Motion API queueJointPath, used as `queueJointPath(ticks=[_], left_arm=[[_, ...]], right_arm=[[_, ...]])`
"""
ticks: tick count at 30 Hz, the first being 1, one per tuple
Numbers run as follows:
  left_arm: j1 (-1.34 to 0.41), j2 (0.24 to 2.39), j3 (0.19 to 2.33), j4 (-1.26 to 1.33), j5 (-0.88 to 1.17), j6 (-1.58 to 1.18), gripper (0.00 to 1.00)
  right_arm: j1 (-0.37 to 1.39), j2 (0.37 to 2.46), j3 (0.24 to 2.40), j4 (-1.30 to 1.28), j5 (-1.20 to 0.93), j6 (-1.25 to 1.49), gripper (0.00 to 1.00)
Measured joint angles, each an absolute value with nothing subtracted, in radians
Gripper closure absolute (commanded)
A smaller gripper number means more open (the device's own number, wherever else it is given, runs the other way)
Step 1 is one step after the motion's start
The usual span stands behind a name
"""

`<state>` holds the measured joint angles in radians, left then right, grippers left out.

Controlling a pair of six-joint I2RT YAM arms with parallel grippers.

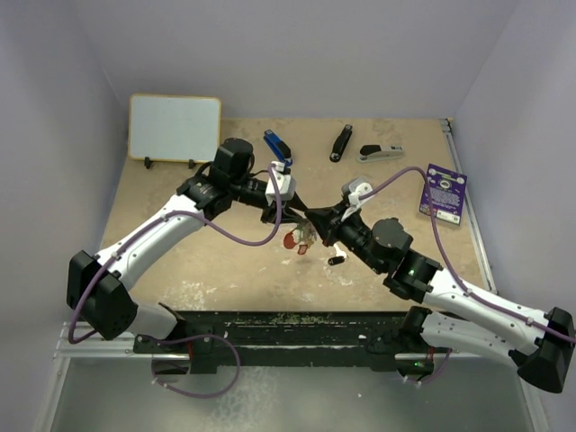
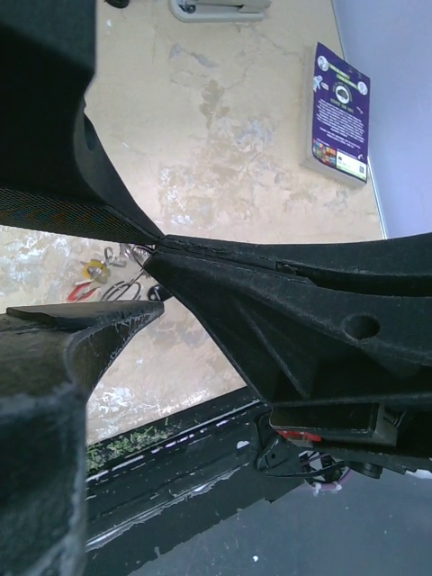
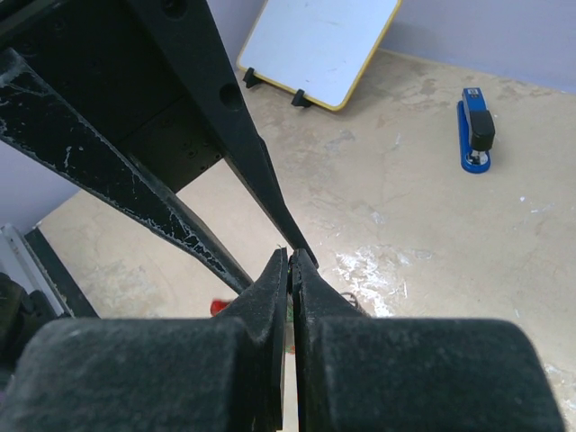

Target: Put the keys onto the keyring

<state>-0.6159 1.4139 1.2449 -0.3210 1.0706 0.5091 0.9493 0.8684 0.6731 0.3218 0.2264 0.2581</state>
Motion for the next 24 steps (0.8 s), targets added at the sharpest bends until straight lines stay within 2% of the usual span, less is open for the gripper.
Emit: queueJointPath(ticks=[24], left_arm=[[-0.616, 1.427, 1.215, -0.378, 1.062, 0.581, 0.66]], right_arm=[[0.956, 0.862, 0.687, 0.285, 0.218, 0.258, 1.0]])
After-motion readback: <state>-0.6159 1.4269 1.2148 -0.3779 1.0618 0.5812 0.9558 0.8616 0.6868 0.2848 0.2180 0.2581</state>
